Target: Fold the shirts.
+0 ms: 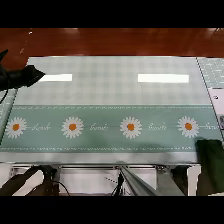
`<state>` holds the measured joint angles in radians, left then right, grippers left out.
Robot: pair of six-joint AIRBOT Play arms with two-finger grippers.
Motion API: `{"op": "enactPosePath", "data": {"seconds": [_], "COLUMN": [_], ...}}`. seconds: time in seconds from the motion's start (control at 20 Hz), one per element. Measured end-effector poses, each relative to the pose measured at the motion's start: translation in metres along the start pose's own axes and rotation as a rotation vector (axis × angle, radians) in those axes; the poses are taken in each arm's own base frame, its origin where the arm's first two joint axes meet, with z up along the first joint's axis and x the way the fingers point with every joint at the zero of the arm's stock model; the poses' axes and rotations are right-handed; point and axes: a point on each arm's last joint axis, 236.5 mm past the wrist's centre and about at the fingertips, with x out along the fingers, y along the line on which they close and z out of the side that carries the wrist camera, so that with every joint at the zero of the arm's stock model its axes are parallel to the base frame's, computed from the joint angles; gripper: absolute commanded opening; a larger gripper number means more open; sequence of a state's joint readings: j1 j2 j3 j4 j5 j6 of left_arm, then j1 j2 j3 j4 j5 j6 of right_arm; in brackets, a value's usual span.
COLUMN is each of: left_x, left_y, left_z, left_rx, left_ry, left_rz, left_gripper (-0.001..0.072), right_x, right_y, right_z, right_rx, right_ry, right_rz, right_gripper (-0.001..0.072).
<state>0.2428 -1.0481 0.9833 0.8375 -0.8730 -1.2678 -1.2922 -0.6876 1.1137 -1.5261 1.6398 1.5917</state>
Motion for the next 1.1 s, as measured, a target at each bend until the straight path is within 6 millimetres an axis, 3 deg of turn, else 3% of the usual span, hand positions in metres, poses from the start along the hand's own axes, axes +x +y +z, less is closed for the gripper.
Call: {"op": "enactPosePath", "data": {"seconds": [0.05,0.15,0.25,0.35,0.45,0.6,0.65,0.75,0.8,0.95,1.1], "left_x": [-0.002,-0.007,-0.011,-0.012,-0.011,-0.007,-0.006,-0.003,-0.001,0.003,0.005], "left_y": [-0.004,-0.011,-0.024,-0.042,-0.060,-0.066,-0.063,-0.059,-0.056,-0.048,-0.045], "left_z": [0.003,0.010,0.015,0.015,0.002,-0.023,-0.031,-0.048,-0.059,-0.082,-0.088], "left_rx": [0.007,0.024,0.072,0.157,0.281,0.443,0.484,0.544,0.565,0.588,0.589], "left_ry": [-0.003,-0.011,-0.012,0.001,0.056,0.162,0.195,0.270,0.316,0.422,0.446], "left_rz": [-0.007,-0.021,-0.041,-0.060,-0.048,0.065,0.113,0.186,0.211,0.274,0.306], "left_gripper": [0.0536,0.0551,0.0551,0.0551,0.0551,0.0551,0.0551,0.0552,0.0552,0.0551,0.0550], "right_x": [-0.002,-0.019,-0.043,-0.056,-0.052,-0.027,-0.017,0.002,0.011,0.030,0.037], "right_y": [0.033,0.101,0.165,0.217,0.259,0.301,0.312,0.328,0.332,0.340,0.343], "right_z": [0.011,0.031,0.034,0.013,-0.026,-0.091,-0.112,-0.148,-0.163,-0.194,-0.206], "right_rx": [-0.025,-0.079,-0.174,-0.320,-0.512,-0.809,-0.905,-1.064,-1.129,-1.269,-1.330], "right_ry": [-0.045,-0.133,-0.166,-0.130,-0.057,0.034,0.051,0.073,0.077,0.078,0.066], "right_rz": [0.140,0.424,0.672,0.815,0.855,0.790,0.752,0.677,0.638,0.552,0.514], "right_gripper": [0.0393,0.0393,0.0393,0.0400,0.0402,0.0500,0.0501,0.0597,0.0595,0.0594,0.0594]}}
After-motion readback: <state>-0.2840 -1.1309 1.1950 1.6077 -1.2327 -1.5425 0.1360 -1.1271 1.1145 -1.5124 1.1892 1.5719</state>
